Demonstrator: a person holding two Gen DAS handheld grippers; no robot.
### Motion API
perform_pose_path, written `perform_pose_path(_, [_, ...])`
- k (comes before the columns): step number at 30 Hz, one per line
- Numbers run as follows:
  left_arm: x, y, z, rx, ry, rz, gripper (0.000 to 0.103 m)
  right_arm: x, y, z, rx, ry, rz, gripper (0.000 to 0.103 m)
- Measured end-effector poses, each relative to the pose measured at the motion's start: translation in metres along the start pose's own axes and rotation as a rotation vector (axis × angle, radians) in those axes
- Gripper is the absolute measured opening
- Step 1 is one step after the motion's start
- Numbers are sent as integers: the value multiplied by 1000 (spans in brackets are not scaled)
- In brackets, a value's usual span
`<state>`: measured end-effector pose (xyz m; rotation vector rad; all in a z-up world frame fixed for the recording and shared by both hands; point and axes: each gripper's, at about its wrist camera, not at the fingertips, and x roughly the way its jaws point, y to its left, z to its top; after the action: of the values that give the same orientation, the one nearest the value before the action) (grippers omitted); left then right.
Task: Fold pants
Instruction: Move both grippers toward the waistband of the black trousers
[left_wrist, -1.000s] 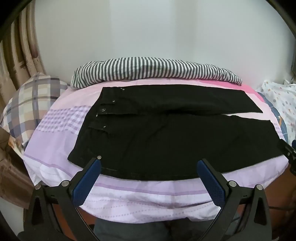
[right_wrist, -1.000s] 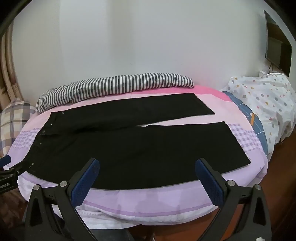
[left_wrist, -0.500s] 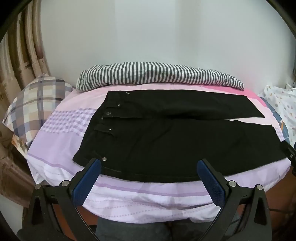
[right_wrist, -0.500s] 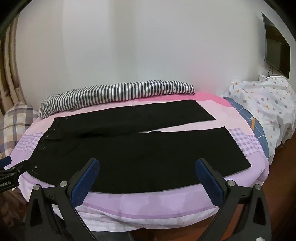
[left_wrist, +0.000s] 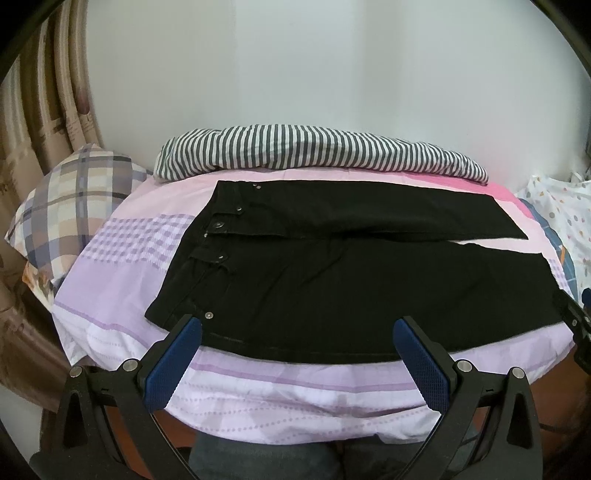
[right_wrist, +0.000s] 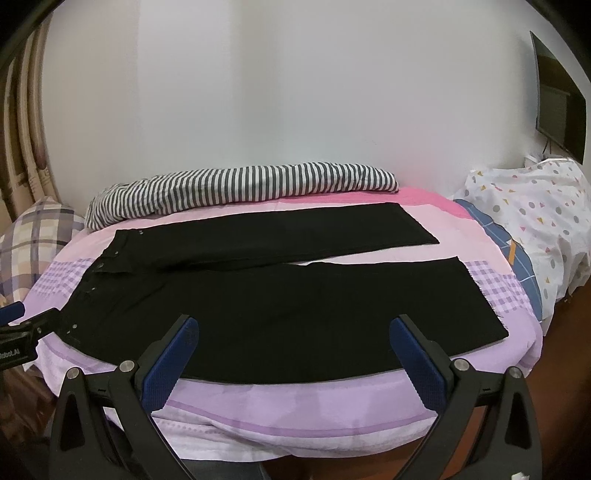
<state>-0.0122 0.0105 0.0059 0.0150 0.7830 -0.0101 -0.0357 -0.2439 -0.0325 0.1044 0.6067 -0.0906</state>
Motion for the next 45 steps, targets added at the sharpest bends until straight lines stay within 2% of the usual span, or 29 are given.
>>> perform_pose_path(22, [7,10,-4,-59,15,2,103,3,2,-5,-7,-6,7,103])
perform_pose_path(31, [3,18,-10,-89,-14,-9,103,5,4,-5,-9,-1,5,103])
perform_pose_path(38, [2,17,-11,-66,-21,1,103,7,2,-7,3,8,10,103])
perform_pose_path(45, [11,13,-12,-45,15,17,103,11,-1,-9,13,33,15,103])
